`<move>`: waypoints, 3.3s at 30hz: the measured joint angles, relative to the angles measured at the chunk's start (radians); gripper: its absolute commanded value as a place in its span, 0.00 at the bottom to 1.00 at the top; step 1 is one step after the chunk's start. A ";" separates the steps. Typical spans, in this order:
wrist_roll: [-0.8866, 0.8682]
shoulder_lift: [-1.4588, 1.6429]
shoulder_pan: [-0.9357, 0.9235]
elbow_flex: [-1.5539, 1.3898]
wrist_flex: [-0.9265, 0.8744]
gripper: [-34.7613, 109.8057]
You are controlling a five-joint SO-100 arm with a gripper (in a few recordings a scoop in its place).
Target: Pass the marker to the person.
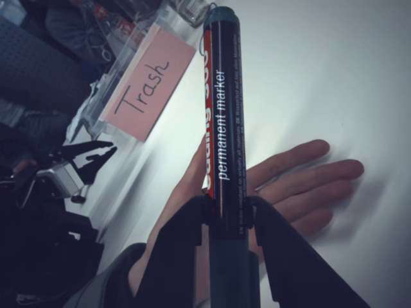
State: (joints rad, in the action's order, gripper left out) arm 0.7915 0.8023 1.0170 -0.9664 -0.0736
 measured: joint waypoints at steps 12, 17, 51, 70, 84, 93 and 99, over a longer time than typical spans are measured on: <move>0.089 -0.009 0.006 0.000 -0.229 0.21; 0.152 -0.009 0.029 0.000 -0.273 0.21; 0.130 0.066 0.043 -0.037 -0.348 0.60; 0.164 0.403 0.021 -0.051 -0.683 0.21; 0.169 0.434 0.012 -0.049 -0.818 0.21; 0.178 0.443 0.012 -0.023 -0.890 0.21; 0.172 0.463 0.008 -0.017 -0.920 0.21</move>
State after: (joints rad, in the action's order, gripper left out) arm 0.9633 1.2655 1.0247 -0.9833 -0.9940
